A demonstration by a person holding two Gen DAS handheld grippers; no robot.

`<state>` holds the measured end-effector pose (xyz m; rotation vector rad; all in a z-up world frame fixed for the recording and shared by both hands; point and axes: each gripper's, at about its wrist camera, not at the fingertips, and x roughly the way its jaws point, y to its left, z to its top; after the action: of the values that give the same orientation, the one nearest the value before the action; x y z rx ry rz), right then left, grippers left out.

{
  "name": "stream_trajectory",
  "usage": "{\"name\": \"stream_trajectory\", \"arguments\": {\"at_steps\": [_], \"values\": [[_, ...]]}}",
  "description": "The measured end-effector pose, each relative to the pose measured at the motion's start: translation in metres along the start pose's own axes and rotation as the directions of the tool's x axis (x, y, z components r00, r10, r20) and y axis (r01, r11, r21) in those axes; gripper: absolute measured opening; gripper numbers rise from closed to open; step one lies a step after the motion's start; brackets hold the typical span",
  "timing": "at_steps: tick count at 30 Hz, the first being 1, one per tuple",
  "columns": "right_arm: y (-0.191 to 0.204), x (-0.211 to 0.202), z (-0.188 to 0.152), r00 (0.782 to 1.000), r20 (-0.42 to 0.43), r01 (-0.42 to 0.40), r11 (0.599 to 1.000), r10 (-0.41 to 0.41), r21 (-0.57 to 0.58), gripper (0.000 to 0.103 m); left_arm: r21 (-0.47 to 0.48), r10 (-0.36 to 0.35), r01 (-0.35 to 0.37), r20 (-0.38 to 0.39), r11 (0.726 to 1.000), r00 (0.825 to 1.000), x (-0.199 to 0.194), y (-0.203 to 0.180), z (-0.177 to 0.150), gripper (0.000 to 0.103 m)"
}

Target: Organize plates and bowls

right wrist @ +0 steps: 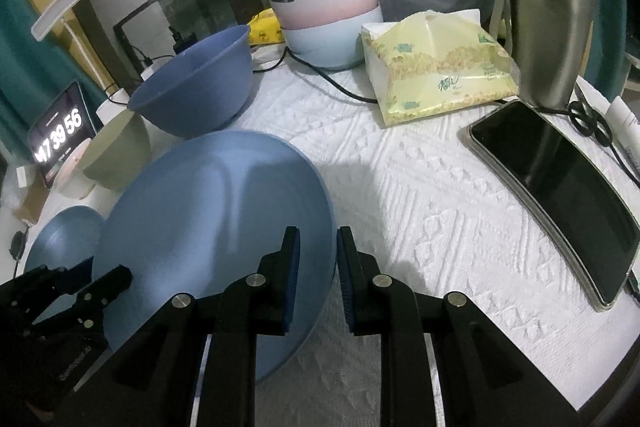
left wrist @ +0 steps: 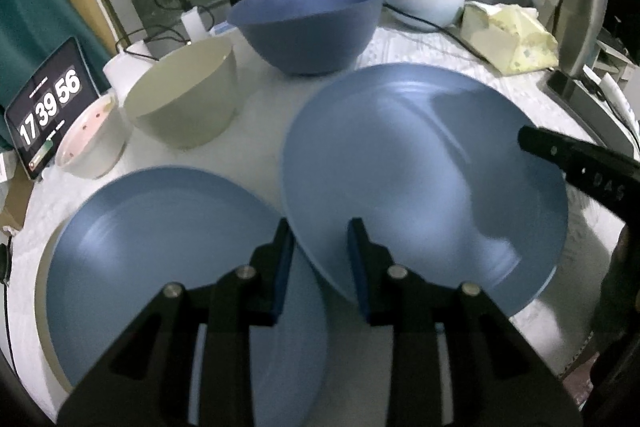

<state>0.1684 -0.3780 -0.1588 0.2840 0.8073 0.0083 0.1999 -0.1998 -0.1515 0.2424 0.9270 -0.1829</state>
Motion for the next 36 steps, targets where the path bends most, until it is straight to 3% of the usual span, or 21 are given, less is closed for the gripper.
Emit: {"name": "stream_trajectory", "arguments": {"at_steps": [17,22,25,36], "values": [[0.020,-0.030,0.007,0.997,0.073,0.034,0.999,-0.031,-0.034,0.023,-0.043,0.001,0.002,0.084,0.999,0.996,-0.035,0.020,-0.007,0.035],[0.033,-0.037,0.005,0.996,0.082,0.028,0.998,-0.024,-0.050,0.024,-0.060,-0.007,0.014,0.114,0.998,0.993,-0.047,0.031,-0.013,0.038],[0.043,-0.040,0.003,0.996,0.085,0.019,0.998,-0.013,-0.066,0.025,-0.080,-0.008,0.019,0.134,0.997,0.991,-0.053,0.040,-0.016,0.047],[0.086,-0.046,-0.004,0.995,0.089,-0.022,0.991,0.035,-0.135,0.025,-0.154,0.040,-0.011,0.188,0.988,0.981,-0.073,0.079,-0.033,0.048]]}}
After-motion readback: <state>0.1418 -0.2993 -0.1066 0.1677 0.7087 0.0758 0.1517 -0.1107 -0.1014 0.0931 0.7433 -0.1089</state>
